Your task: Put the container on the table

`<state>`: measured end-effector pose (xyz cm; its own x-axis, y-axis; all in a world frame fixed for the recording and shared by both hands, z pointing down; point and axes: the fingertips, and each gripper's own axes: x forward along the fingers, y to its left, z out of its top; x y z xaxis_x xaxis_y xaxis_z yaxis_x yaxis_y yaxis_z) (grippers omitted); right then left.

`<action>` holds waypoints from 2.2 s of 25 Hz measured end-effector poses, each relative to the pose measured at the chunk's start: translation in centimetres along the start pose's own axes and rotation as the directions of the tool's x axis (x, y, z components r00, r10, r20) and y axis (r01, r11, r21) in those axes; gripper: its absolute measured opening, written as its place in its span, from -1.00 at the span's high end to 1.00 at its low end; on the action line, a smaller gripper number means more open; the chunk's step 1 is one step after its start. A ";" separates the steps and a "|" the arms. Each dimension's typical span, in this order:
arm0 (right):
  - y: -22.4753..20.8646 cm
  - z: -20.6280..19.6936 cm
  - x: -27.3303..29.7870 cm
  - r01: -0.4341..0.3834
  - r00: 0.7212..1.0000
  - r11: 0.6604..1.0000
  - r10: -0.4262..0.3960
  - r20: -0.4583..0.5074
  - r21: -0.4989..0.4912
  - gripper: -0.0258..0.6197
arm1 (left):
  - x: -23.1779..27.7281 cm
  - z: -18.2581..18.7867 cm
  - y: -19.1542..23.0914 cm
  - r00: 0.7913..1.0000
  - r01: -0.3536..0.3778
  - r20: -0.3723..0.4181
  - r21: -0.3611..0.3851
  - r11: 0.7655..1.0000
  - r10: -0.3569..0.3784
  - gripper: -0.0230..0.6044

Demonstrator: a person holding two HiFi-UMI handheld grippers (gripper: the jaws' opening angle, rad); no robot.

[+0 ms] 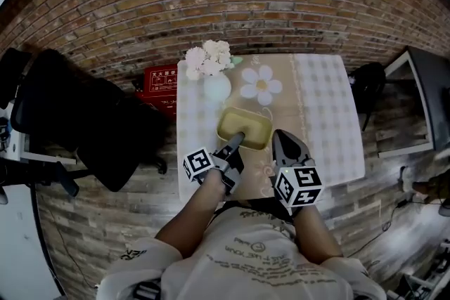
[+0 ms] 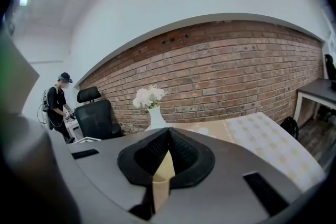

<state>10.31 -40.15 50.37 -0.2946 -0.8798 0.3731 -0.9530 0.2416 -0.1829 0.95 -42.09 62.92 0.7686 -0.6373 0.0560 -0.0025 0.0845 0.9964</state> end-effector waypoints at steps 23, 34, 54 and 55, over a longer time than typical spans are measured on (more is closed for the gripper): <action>-6.8 -0.2 2.9 -0.037 0.998 0.999 0.039 -0.059 0.032 0.91 | 6.2 1.9 6.4 0.995 -0.095 0.001 0.033 0.995 0.095 0.21; -8.0 -0.6 2.6 -0.023 0.997 0.999 0.026 -0.069 0.042 0.92 | 6.4 2.5 7.7 0.989 -0.145 0.014 0.027 0.989 0.145 0.21; -7.7 -0.1 1.6 -0.027 0.998 0.999 0.029 -0.051 0.031 0.91 | 4.6 2.4 8.6 0.875 -0.426 0.014 0.498 0.755 0.484 0.17; -7.6 -0.1 1.7 -0.030 0.998 0.999 0.031 -0.050 0.028 0.91 | 4.4 2.5 8.7 0.860 -0.447 0.028 0.524 0.725 0.510 0.16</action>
<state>17.07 -43.44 52.44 -0.3273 -0.8502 0.4124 -0.9415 0.2561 -0.2192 2.65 -46.07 72.04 0.6418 -0.5264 0.5576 -0.6805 -0.0556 0.7307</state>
